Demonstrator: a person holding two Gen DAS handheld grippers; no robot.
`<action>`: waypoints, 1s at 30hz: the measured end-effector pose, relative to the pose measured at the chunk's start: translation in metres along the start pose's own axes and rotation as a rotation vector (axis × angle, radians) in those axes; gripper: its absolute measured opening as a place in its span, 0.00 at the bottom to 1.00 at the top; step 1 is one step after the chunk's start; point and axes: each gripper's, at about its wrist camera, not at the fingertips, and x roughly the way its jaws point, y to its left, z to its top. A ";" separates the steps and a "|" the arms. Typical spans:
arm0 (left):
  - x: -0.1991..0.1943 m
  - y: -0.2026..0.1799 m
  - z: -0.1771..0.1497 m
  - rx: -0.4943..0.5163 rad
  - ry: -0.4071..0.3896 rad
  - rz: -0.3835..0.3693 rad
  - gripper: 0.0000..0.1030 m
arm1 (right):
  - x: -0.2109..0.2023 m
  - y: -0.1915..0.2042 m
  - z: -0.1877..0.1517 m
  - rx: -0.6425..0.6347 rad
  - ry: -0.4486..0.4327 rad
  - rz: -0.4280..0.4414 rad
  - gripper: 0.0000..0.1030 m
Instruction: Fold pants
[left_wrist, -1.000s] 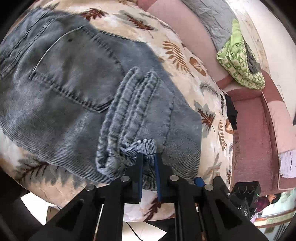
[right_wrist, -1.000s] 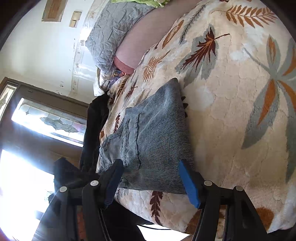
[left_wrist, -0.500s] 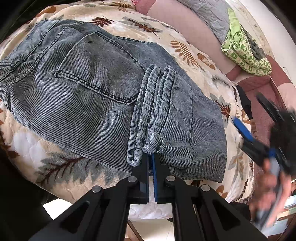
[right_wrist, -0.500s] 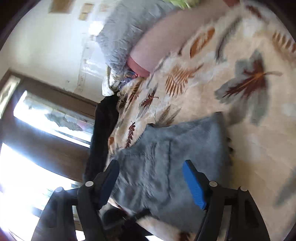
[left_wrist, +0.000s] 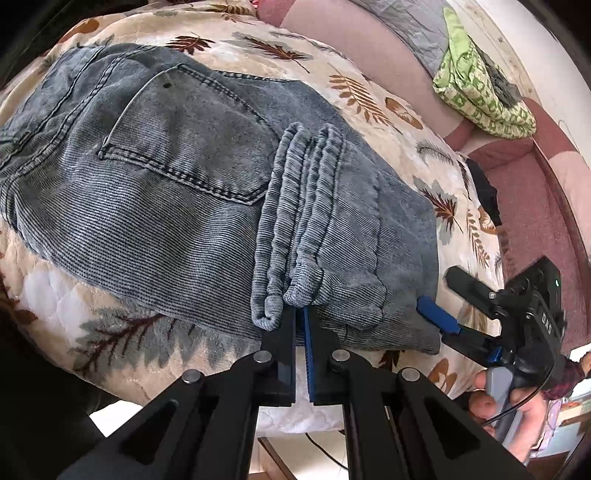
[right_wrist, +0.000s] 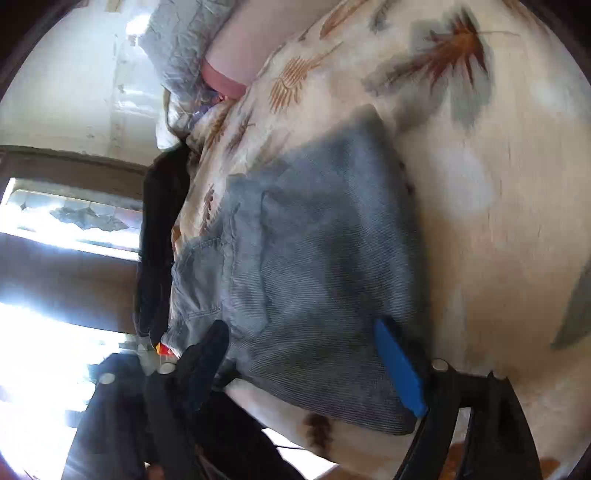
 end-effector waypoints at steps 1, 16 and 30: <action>-0.006 -0.002 0.000 0.002 -0.007 -0.007 0.07 | -0.004 0.001 0.000 0.013 0.000 -0.003 0.79; -0.036 -0.021 0.012 0.111 -0.173 0.196 0.52 | -0.026 0.028 -0.024 -0.110 -0.045 -0.041 0.79; -0.041 -0.011 0.027 0.112 -0.224 0.173 0.55 | -0.004 0.041 -0.002 -0.142 0.034 -0.156 0.86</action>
